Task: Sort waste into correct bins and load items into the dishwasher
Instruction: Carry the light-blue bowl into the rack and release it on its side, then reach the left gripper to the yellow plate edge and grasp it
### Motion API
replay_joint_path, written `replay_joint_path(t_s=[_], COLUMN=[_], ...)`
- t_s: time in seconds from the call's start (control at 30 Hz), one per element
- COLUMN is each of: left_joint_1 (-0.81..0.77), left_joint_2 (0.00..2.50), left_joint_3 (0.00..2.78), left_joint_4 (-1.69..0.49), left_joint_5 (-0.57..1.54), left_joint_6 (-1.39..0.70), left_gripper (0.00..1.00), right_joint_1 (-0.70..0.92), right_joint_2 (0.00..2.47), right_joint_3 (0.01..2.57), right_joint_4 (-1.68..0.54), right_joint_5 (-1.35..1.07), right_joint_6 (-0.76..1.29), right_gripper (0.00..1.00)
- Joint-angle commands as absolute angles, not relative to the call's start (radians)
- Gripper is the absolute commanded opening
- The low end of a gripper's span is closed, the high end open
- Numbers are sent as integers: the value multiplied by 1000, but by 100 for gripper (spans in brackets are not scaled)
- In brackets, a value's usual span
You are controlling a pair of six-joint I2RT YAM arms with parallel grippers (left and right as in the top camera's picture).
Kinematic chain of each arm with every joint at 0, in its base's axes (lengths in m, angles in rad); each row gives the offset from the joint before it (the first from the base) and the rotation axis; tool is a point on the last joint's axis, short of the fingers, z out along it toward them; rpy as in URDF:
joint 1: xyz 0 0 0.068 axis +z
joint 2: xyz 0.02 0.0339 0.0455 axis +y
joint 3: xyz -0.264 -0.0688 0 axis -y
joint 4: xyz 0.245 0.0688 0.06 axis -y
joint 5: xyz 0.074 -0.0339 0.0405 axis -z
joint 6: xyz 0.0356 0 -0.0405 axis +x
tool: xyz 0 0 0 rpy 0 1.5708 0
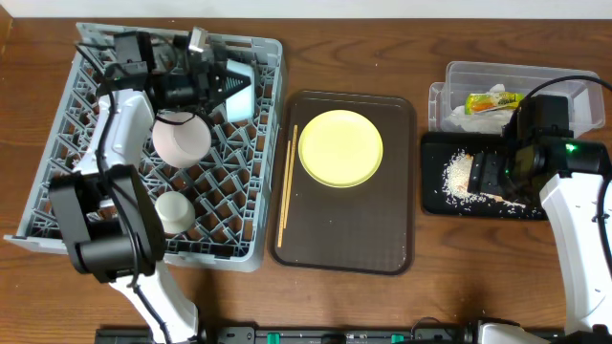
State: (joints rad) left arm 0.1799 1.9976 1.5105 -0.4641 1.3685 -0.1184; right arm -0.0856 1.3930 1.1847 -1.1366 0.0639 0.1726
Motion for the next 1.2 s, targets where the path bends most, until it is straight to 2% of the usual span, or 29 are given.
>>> replay_joint_path(t_s=[0.0,0.1,0.17,0.2,0.27,0.53,0.8,1.0,1.17], left_joint_1=[220,258,280,291,312,380,401,381,299], left_joint_2=[2033,2053,2059,2059,2059,2057,1959,1798,1674], left_joint_3=[1509,1509,1509,1509,1509,1509,1509,1509,1509], left_joint_4=[-466,-488,-493,-501,-526,-651,-654,-681,-745], left_joint_5=[1412,1401,1388,1377,1352,1263,1246,1096,935], left_joint_6=[-136,-135,-135,-136,-136,-125,-90,-89,-81], left_gripper=[6,7,23,28,49,77,85,87,89], right_joint_1=[-97,-97,-97,-97,-97,-97,-97,-97,-97], right_joint_2=[1385,1385,1385,1385,1385,1385,1385,1385,1385], right_joint_3=[1204,1204,1204,1204,1204,1204,1204,1204,1204], right_joint_4=[-1139,-1143,-1143,-1143,-1143,-1145,-1145,-1145,-1144], right_joint_5=[70,71,70,70,70,70,70,71,71], right_joint_6=[183,183,183,183,183,183,183,183,183], right_gripper=[83,83,83,83,83,83,83,84,84])
